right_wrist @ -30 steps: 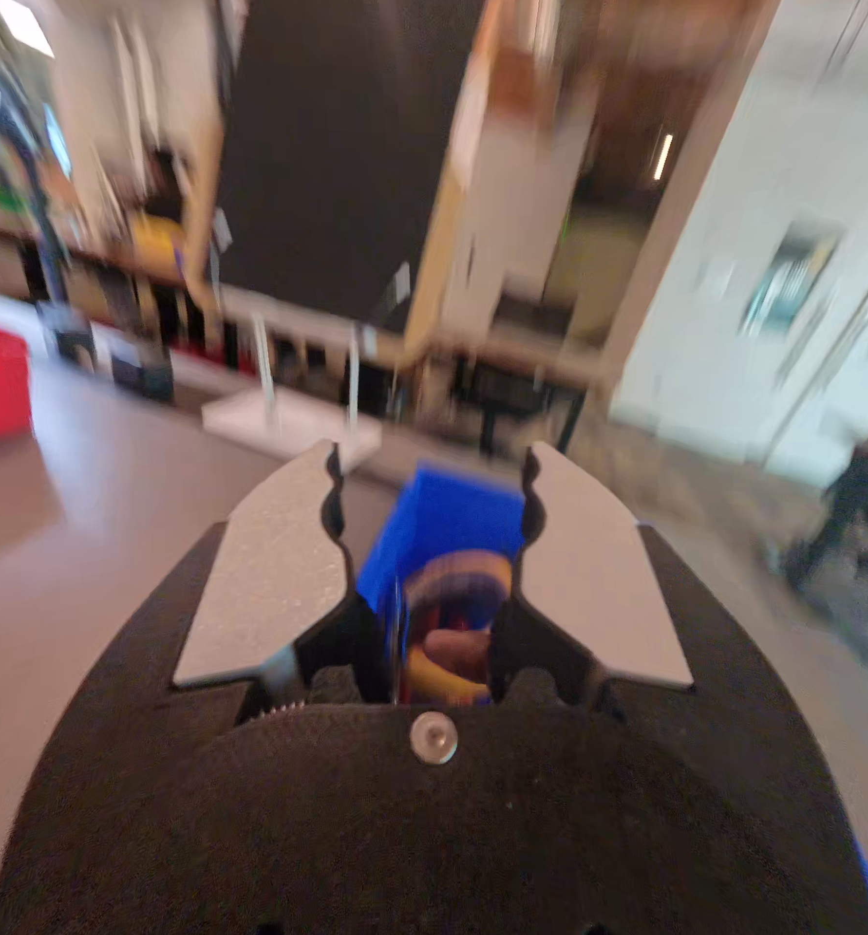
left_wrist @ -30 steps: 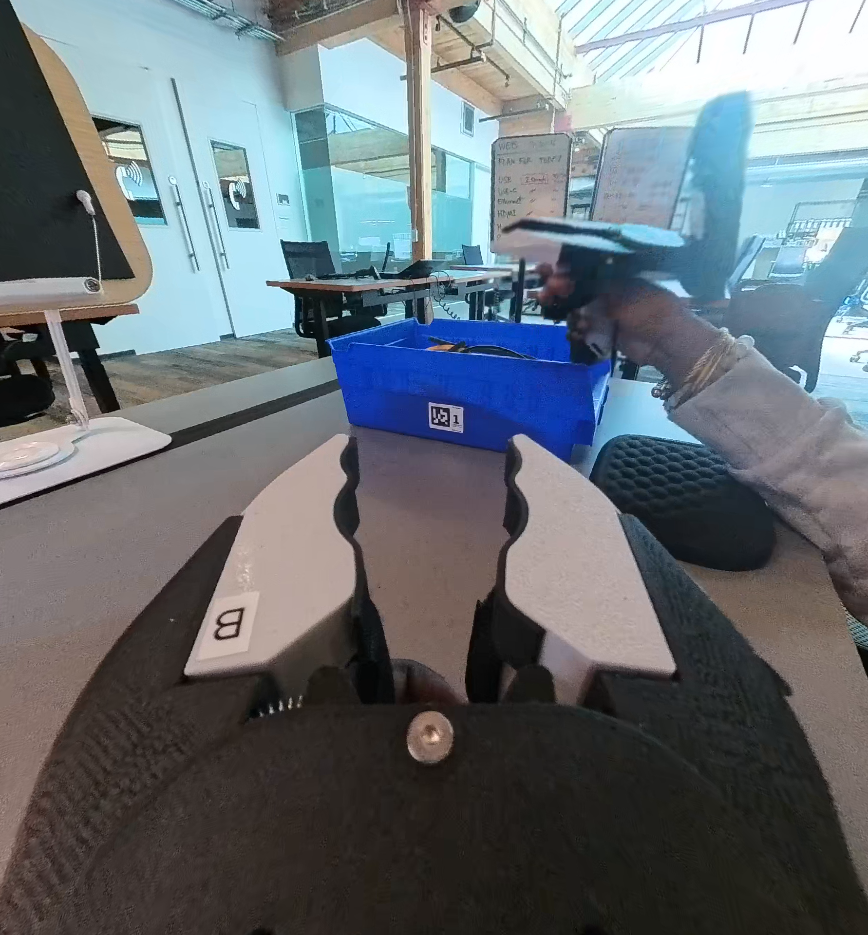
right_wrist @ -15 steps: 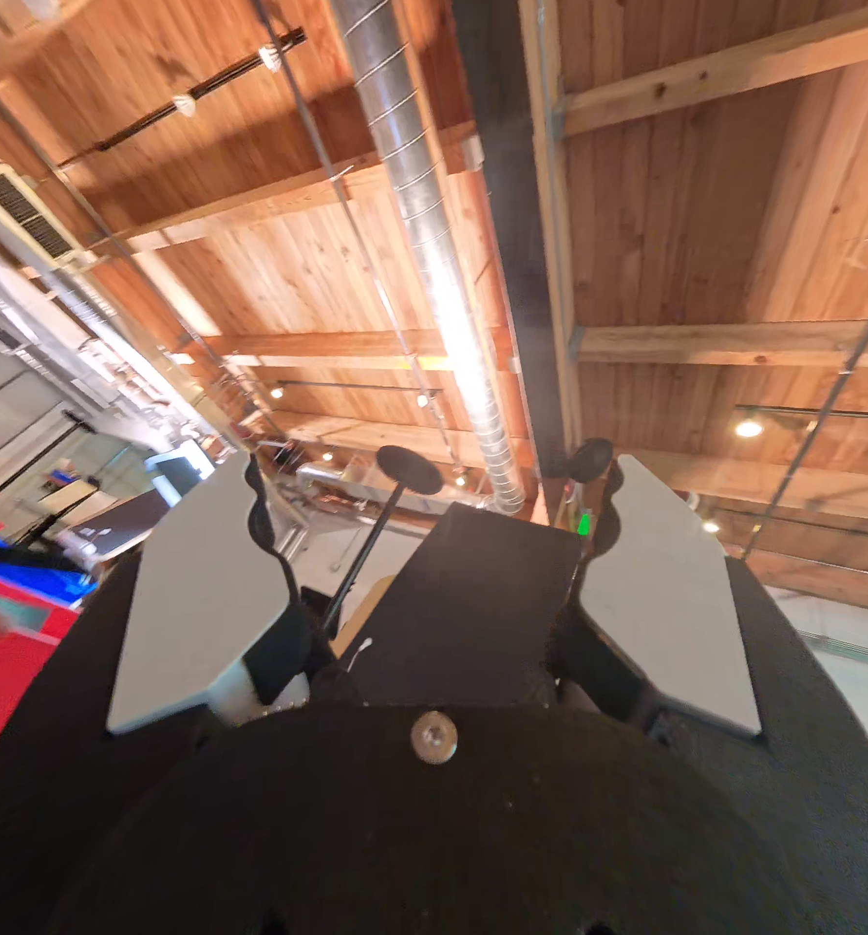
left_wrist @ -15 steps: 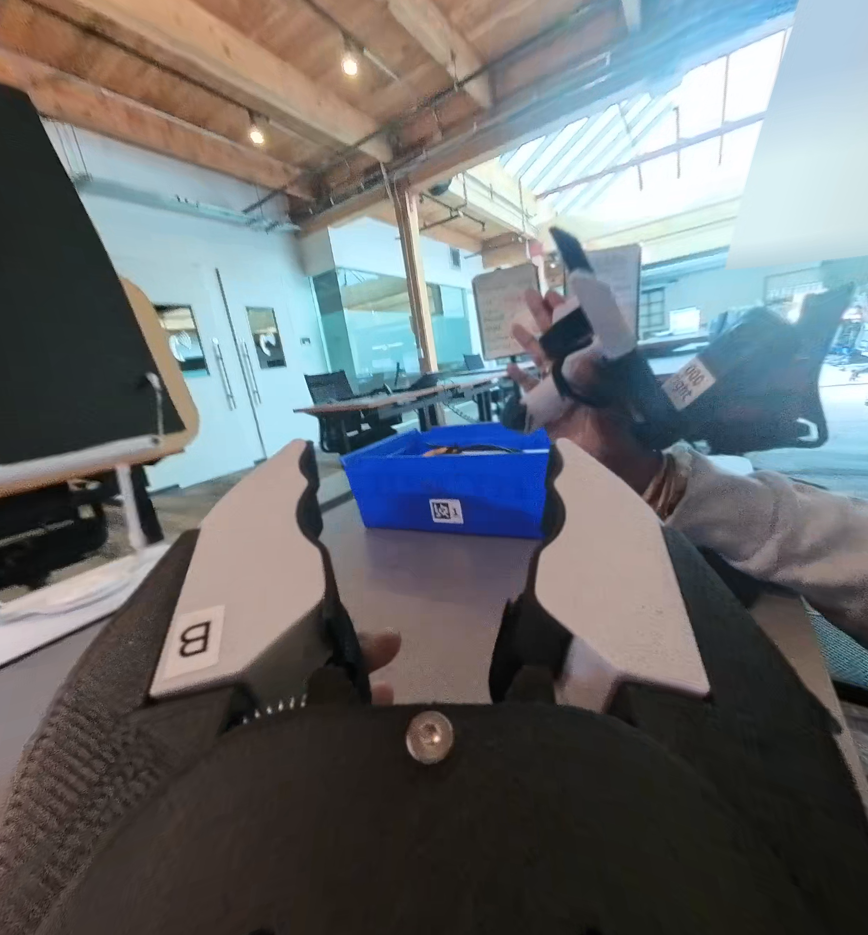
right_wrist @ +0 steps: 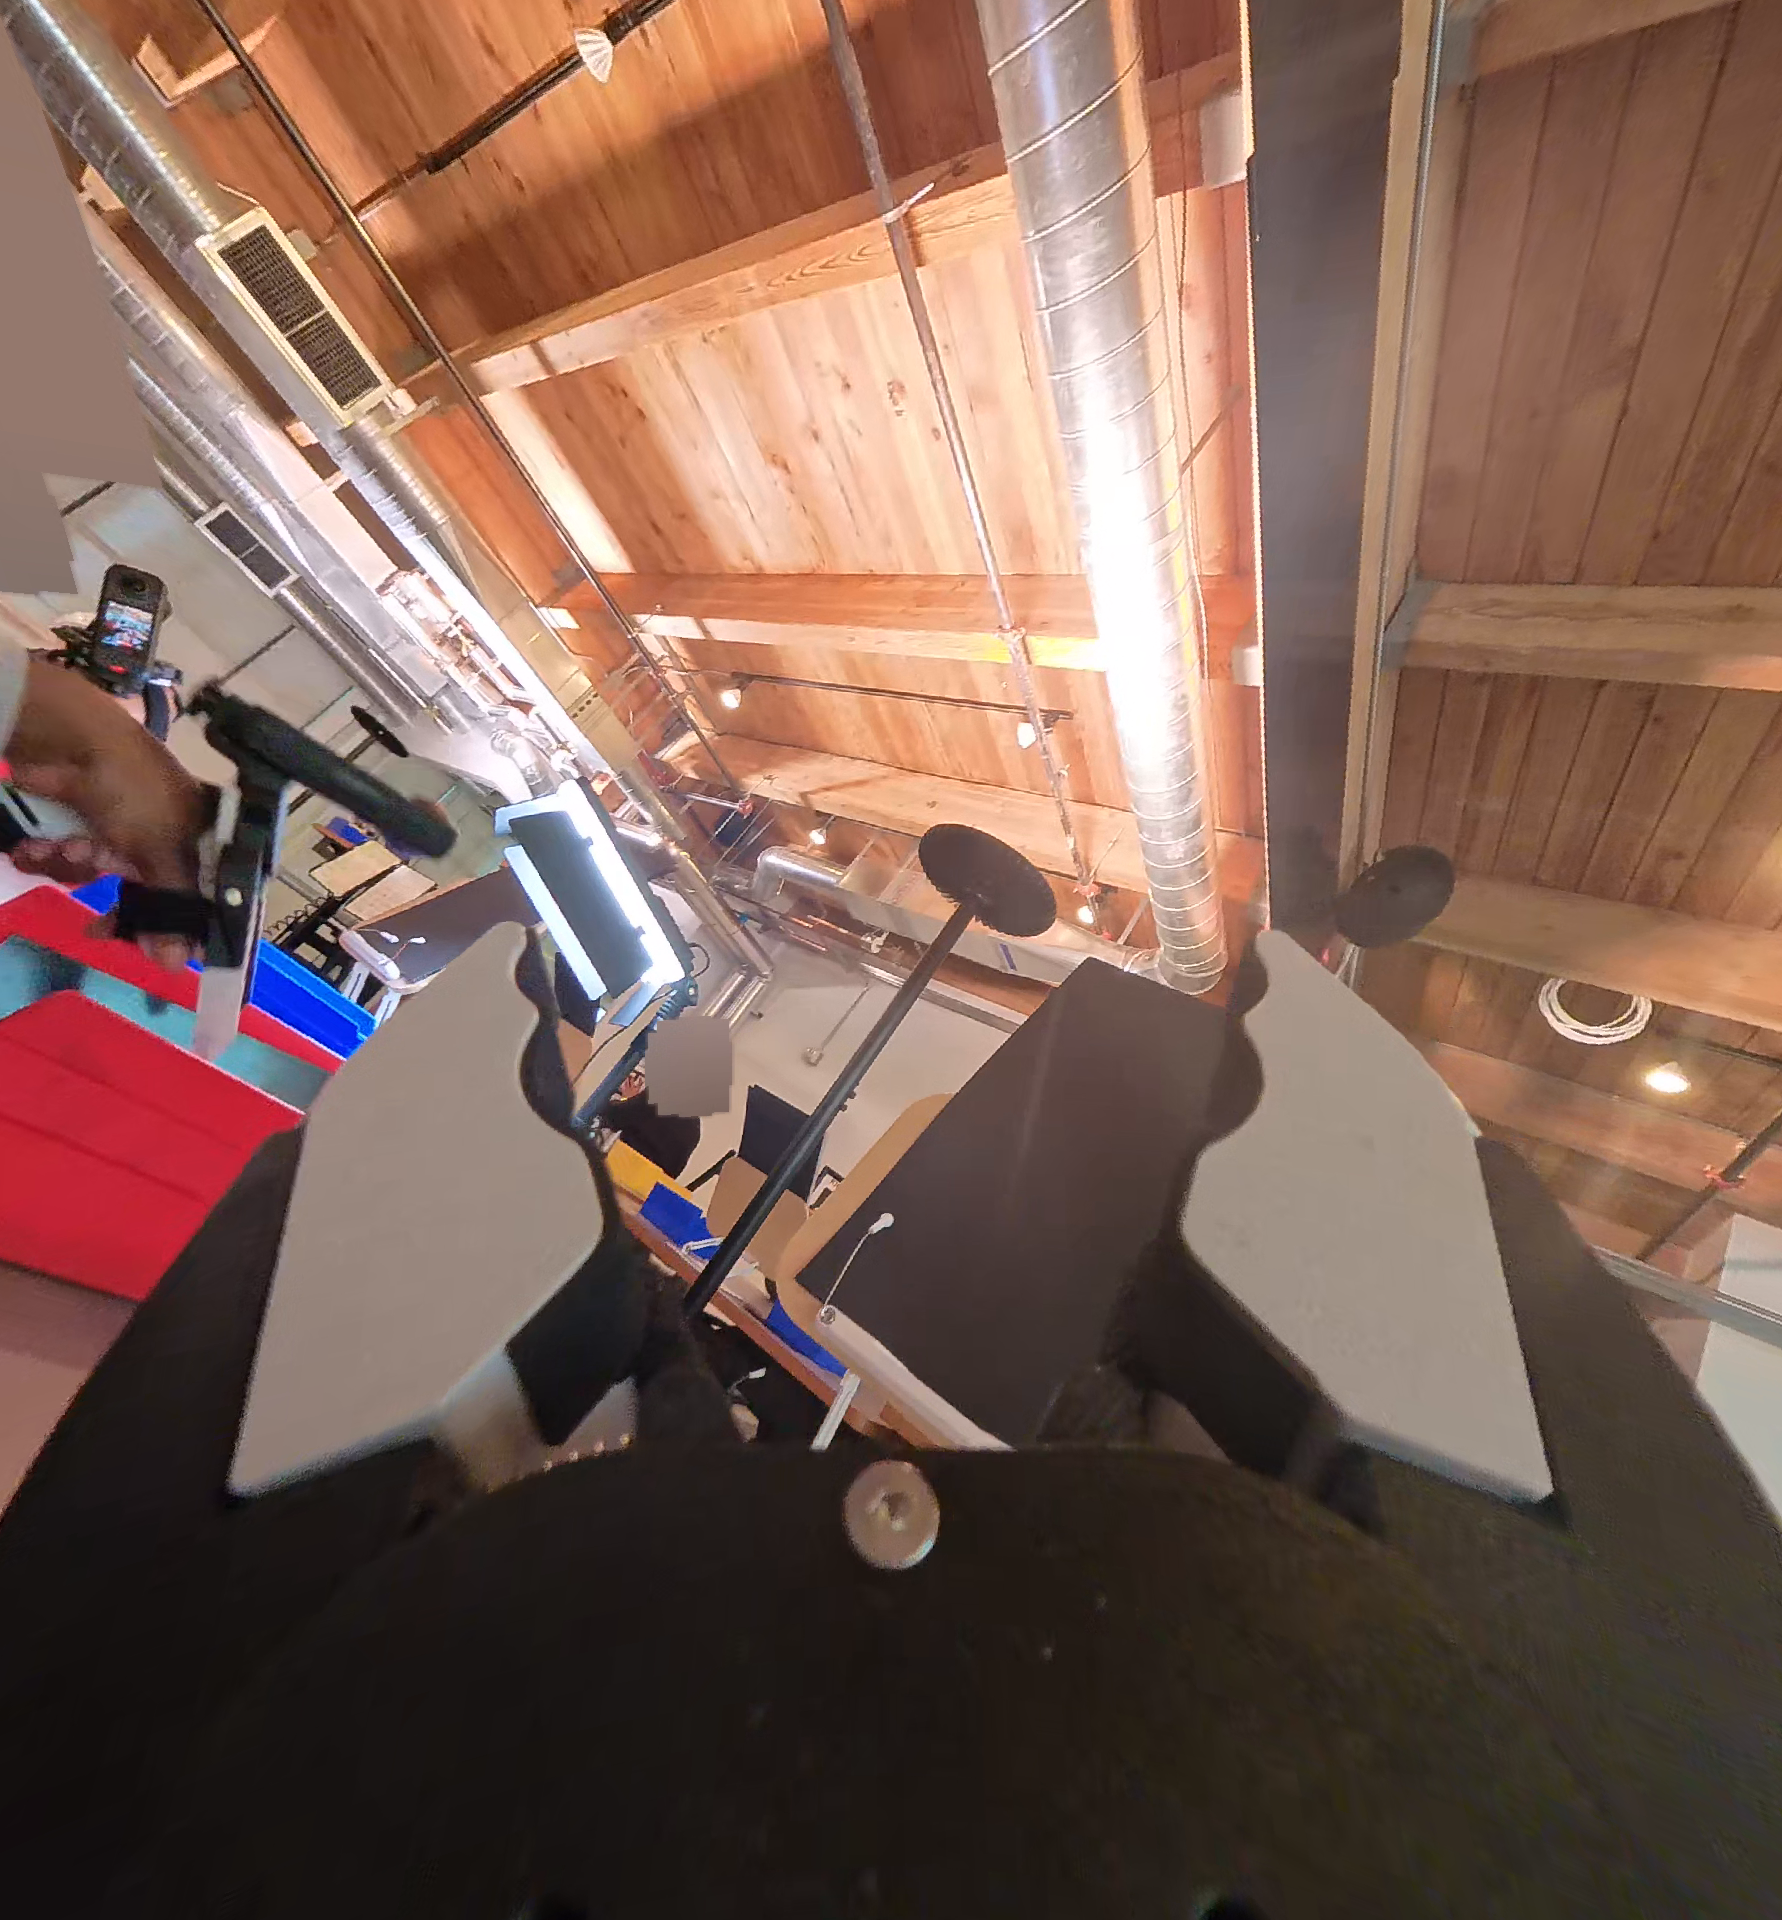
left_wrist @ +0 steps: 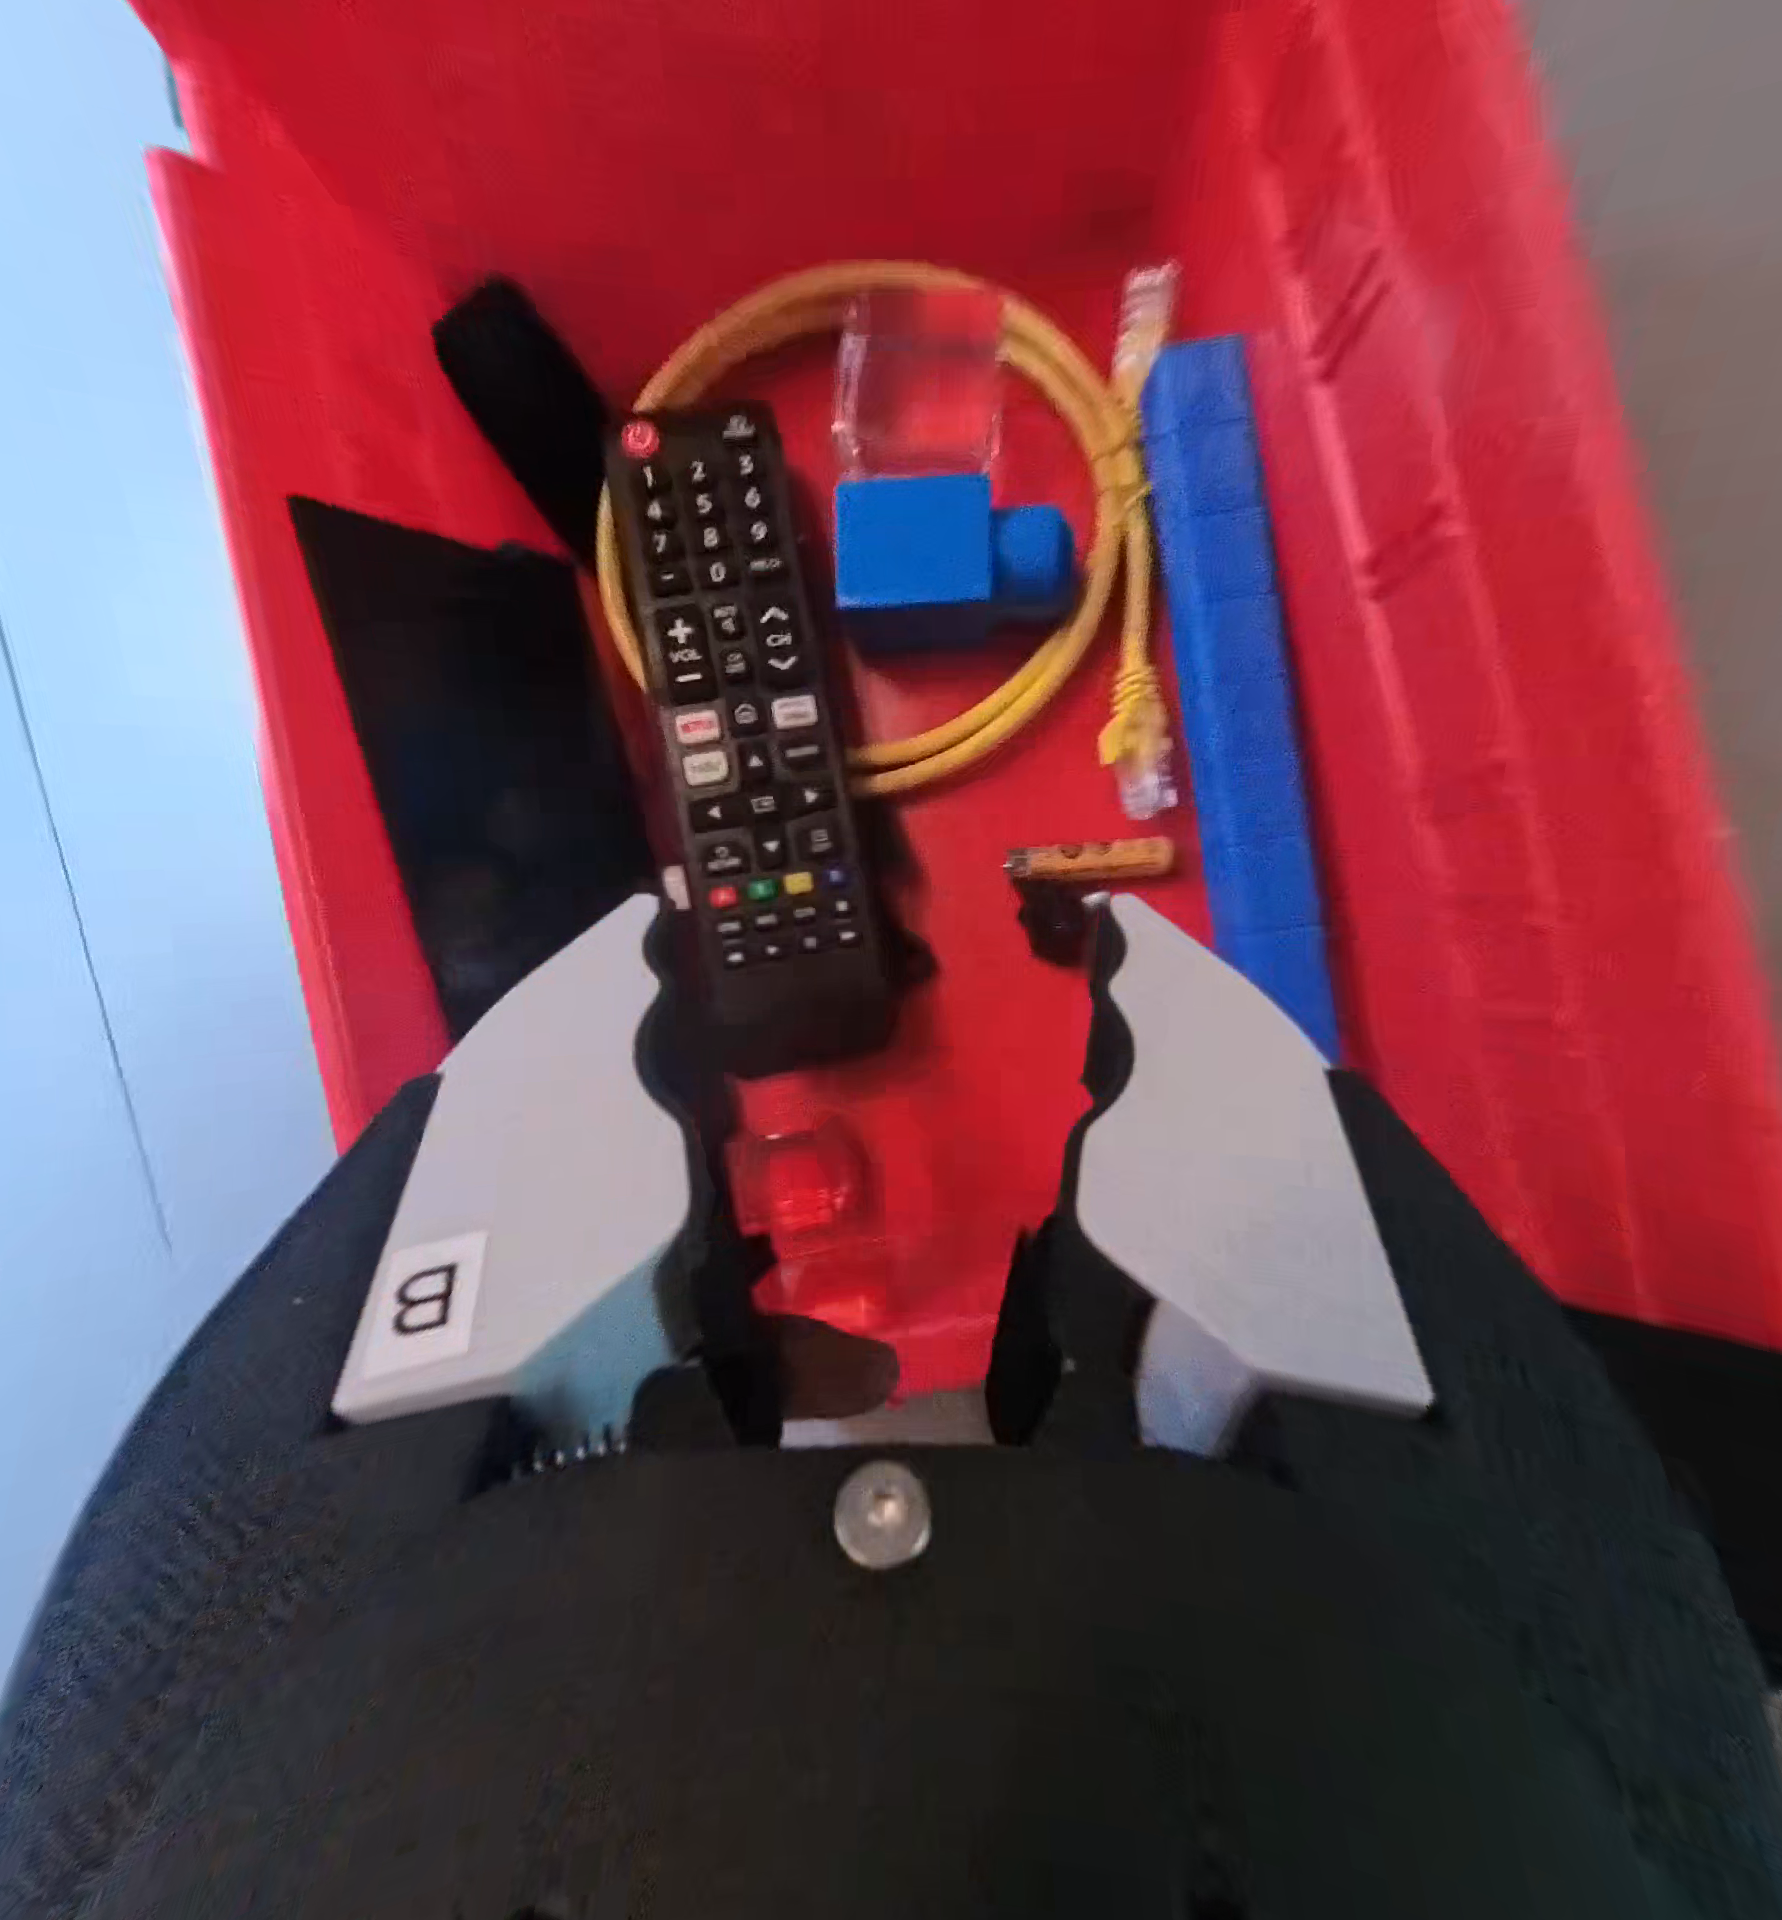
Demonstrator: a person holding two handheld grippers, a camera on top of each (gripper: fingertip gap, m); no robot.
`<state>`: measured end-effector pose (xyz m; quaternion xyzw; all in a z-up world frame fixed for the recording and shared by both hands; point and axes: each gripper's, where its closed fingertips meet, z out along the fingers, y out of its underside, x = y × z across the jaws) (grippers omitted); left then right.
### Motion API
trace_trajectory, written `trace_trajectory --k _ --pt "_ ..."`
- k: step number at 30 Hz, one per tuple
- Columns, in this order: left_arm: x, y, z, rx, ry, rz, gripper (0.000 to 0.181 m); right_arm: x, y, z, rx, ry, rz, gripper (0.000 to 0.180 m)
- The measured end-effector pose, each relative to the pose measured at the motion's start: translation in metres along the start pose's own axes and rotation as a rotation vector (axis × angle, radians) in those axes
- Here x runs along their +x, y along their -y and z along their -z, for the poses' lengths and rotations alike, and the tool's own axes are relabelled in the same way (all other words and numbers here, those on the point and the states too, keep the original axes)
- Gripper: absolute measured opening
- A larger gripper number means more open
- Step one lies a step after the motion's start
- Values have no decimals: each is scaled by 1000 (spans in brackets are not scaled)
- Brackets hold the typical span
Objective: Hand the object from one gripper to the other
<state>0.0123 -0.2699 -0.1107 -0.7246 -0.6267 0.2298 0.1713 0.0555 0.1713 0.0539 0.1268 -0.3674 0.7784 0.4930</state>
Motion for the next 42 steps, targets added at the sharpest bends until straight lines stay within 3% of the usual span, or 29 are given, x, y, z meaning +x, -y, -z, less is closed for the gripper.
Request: trace_trajectory --k 7,10,12,26,30,36,39,42 --pt "-22 -23 -63 -247 14 31 79 -4 0 -1 -8 26 -21 119" --pt "-26 -29 -74 -252 1 34 58 -8 1 -2 -9 42 -9 118" --pt "-25 -28 -73 -228 -22 59 55 -12 1 -3 -14 56 7 118" --pt "-17 40 34 277 210 -199 51 -24 -11 -6 -69 99 7 115" --pt "38 71 75 580 50 -184 51 -33 -19 -8 -96 148 -196 103" --pt "177 100 130 1064 -384 -153 50 -78 -40 -12 -213 336 -953 93" --pt "237 101 129 1173 -389 -185 51 -83 -42 -15 -198 326 -1167 83" --pt "303 94 115 1170 -459 -270 51 -85 -45 -15 -220 328 -1240 74"
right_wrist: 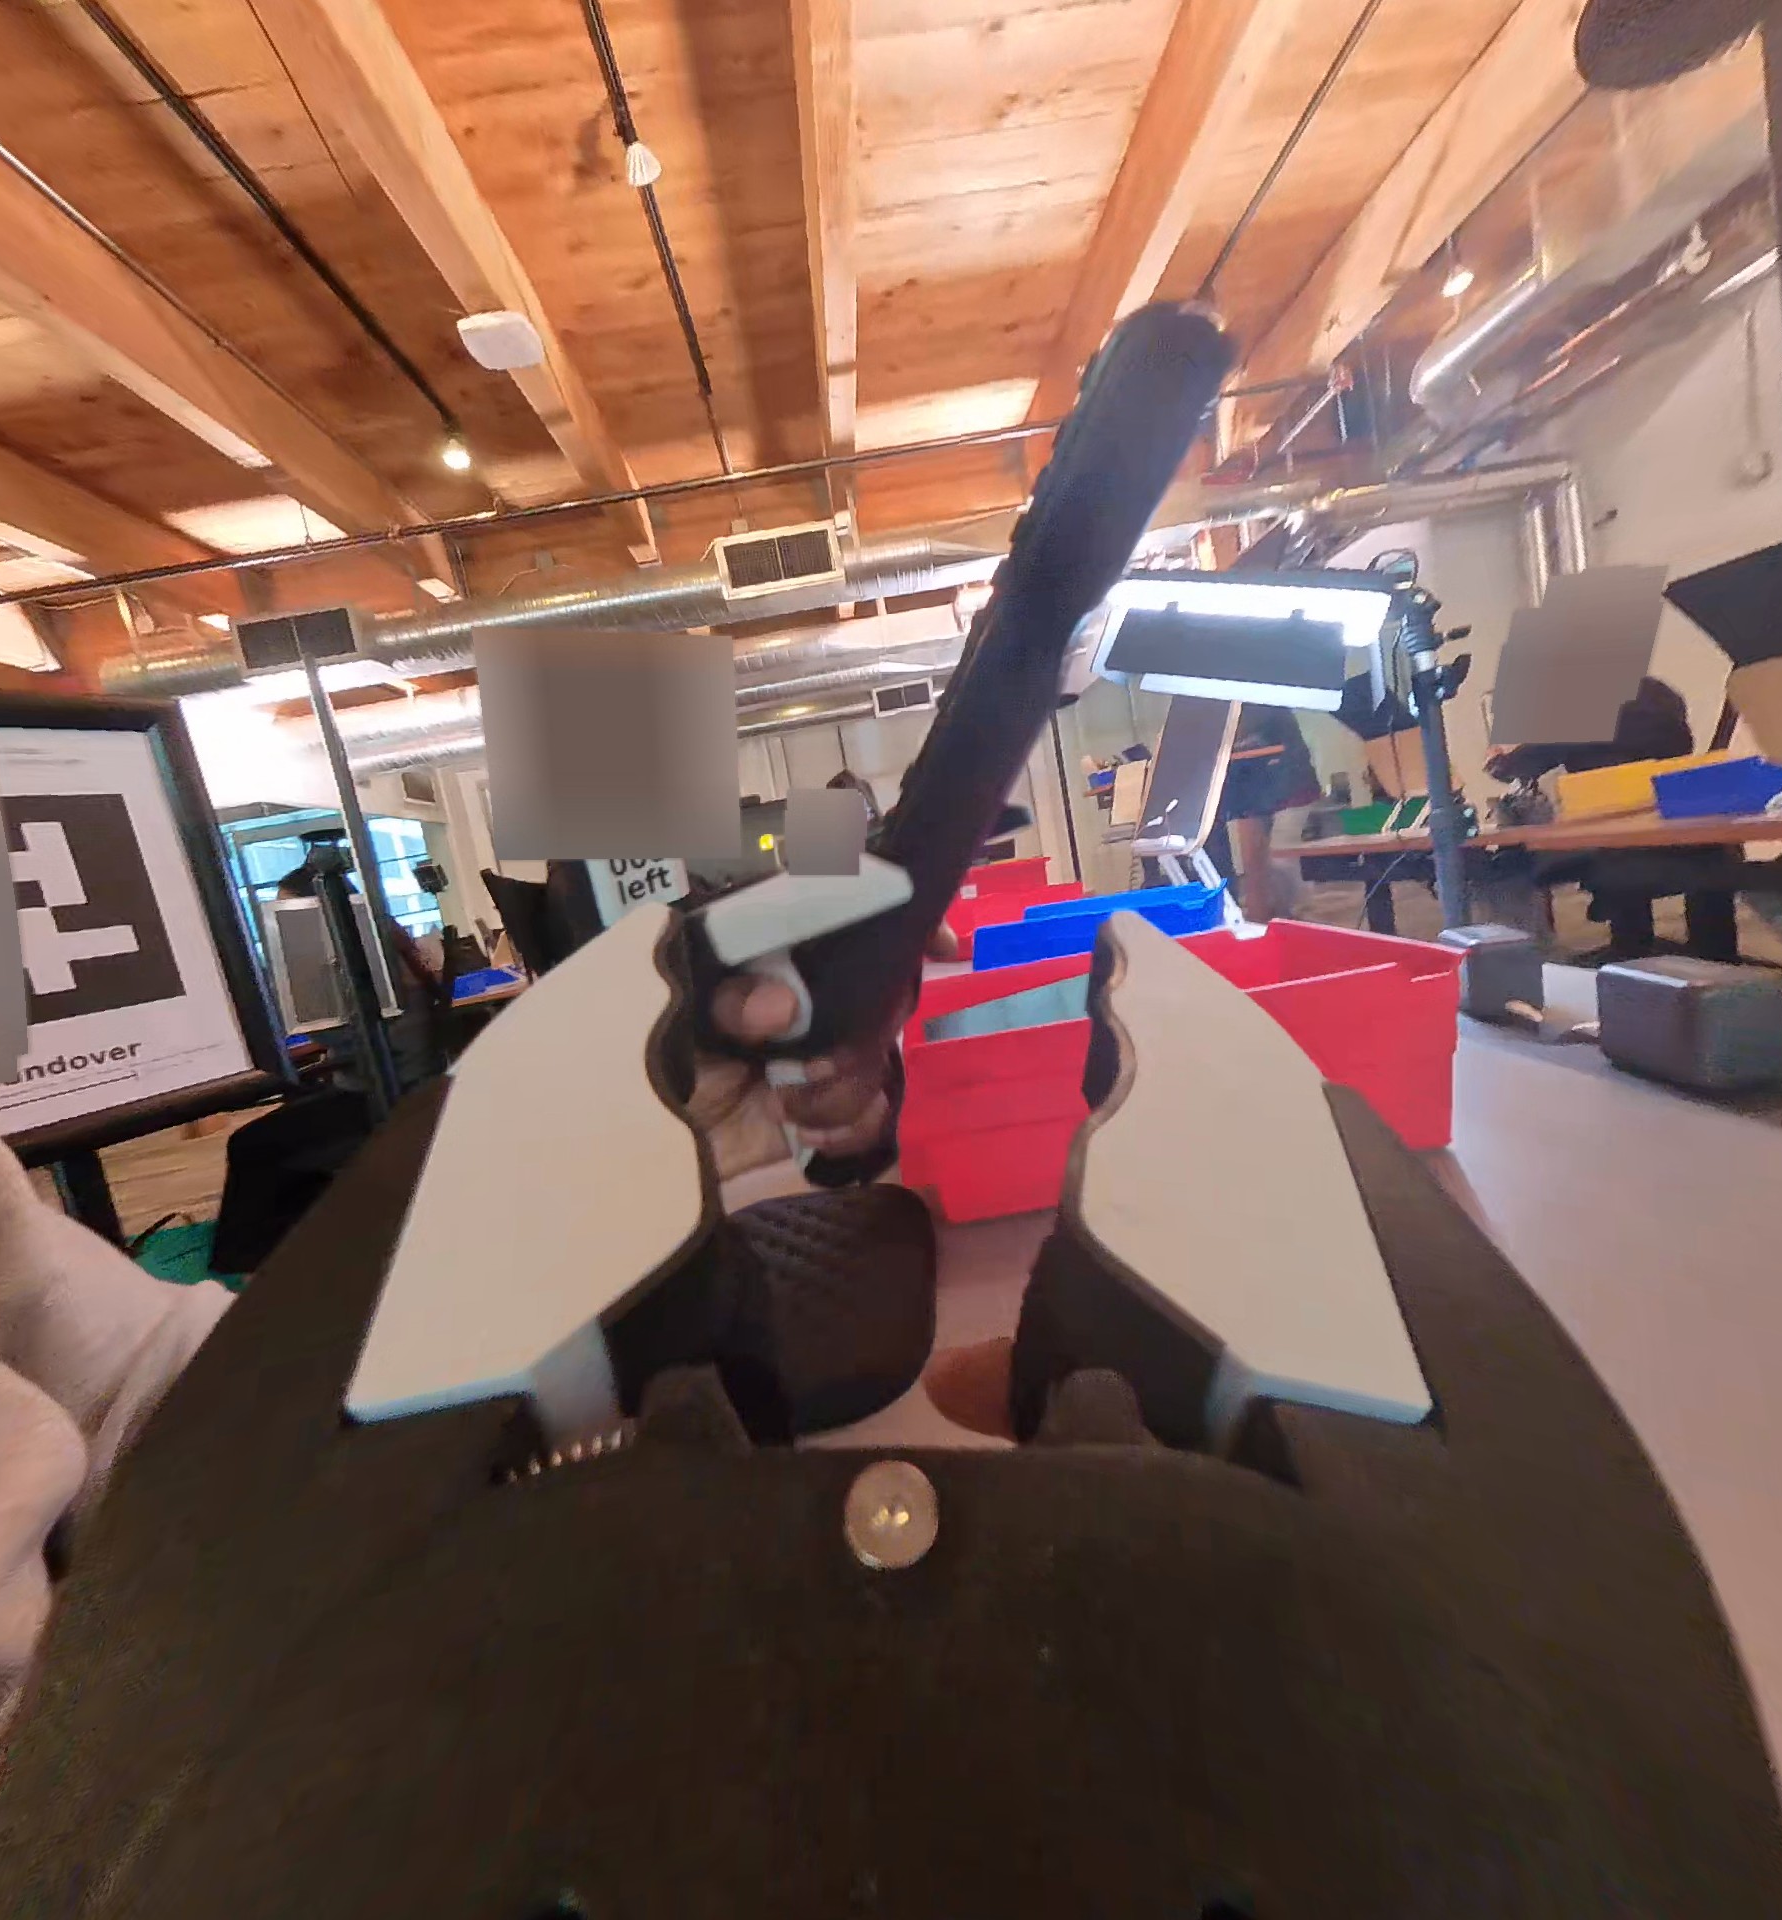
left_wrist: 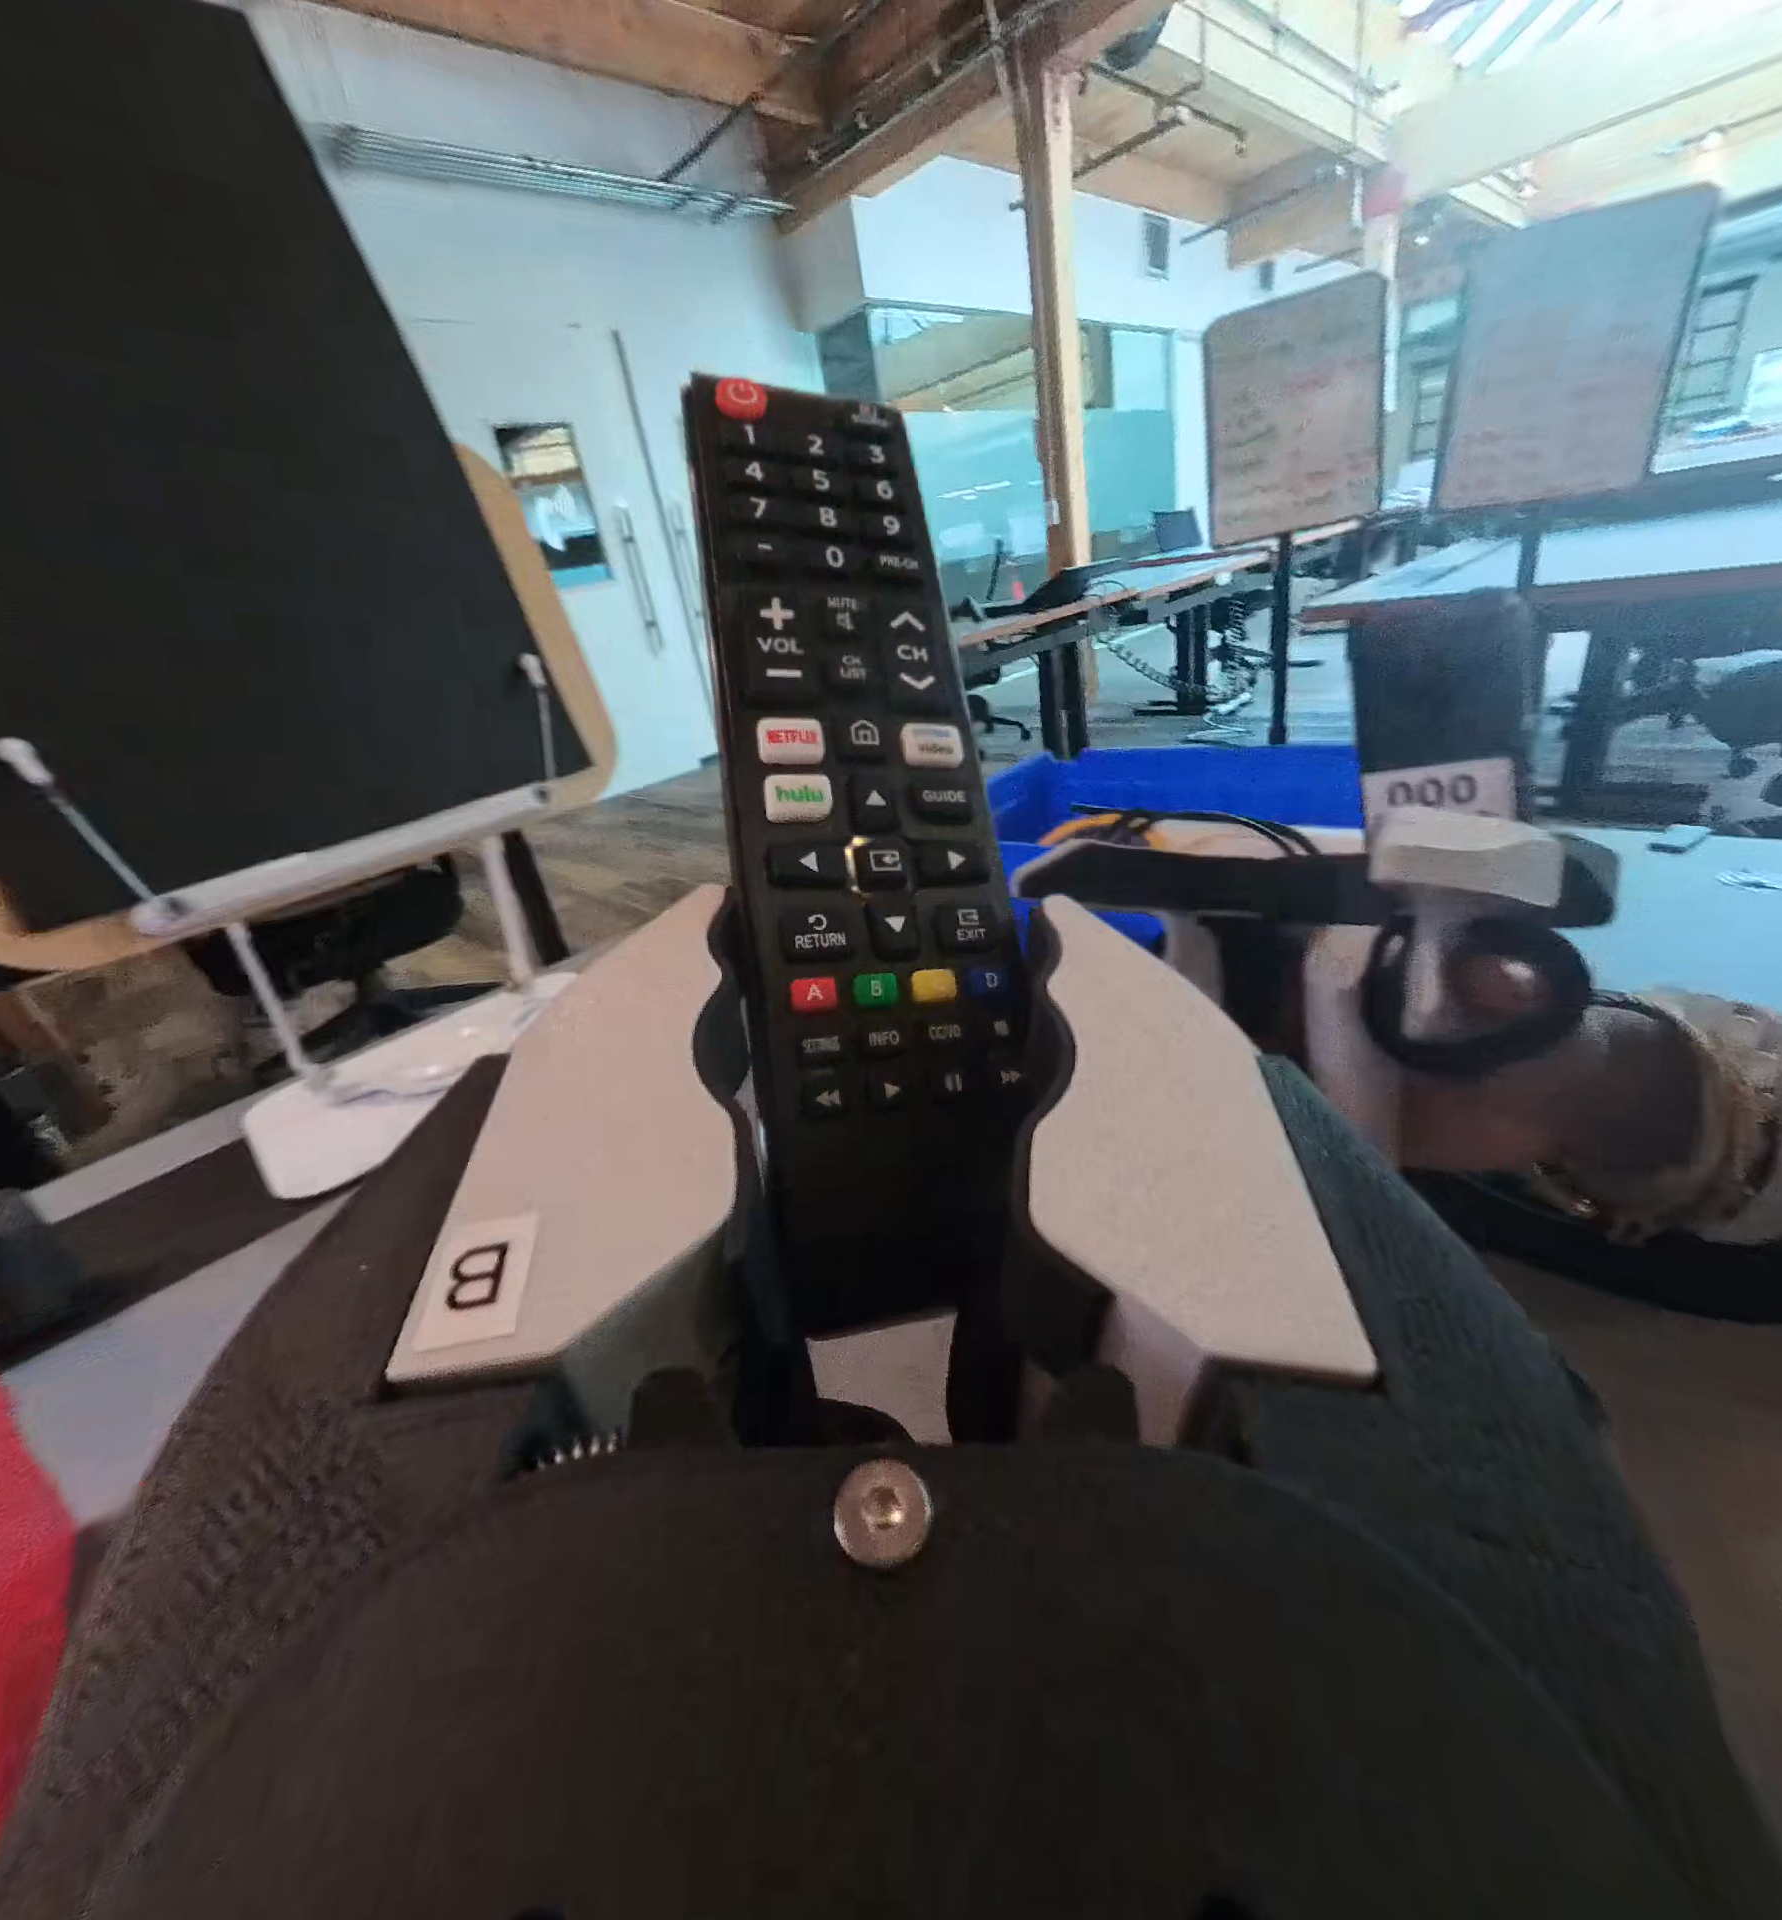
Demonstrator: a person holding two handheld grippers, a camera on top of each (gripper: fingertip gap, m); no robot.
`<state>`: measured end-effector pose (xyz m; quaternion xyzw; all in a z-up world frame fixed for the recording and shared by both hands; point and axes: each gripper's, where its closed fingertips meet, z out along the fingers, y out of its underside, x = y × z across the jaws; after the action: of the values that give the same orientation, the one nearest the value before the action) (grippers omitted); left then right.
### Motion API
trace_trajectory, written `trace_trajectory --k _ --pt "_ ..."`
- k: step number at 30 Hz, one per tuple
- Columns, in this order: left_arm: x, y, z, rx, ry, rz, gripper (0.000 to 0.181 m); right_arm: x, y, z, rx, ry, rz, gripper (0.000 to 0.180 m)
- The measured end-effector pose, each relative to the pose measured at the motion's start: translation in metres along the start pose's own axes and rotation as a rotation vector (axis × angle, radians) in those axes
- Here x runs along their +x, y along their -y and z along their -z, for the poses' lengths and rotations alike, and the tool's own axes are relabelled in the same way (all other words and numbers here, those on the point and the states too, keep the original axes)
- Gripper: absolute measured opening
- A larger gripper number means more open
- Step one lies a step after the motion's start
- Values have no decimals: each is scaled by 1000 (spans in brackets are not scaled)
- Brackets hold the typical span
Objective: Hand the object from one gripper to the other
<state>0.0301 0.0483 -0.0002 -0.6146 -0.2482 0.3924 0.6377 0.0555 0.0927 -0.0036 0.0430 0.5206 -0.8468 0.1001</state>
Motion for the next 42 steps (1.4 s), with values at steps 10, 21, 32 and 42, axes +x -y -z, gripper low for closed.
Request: trace_trajectory --k 10,21,32,42 --pt "67 -45 -29 -124 -99 -165 51 18 -18 9 -179 -99 -101 28" --pt "89 -71 8 -293 -654 336 34 2 -27 10 -296 30 -141 26" --pt "72 -42 3 -1 -578 512 23 -1 -24 4 -230 16 -51 23" --pt "67 -27 15 82 -625 542 25 -15 -54 7 -442 94 10 21"
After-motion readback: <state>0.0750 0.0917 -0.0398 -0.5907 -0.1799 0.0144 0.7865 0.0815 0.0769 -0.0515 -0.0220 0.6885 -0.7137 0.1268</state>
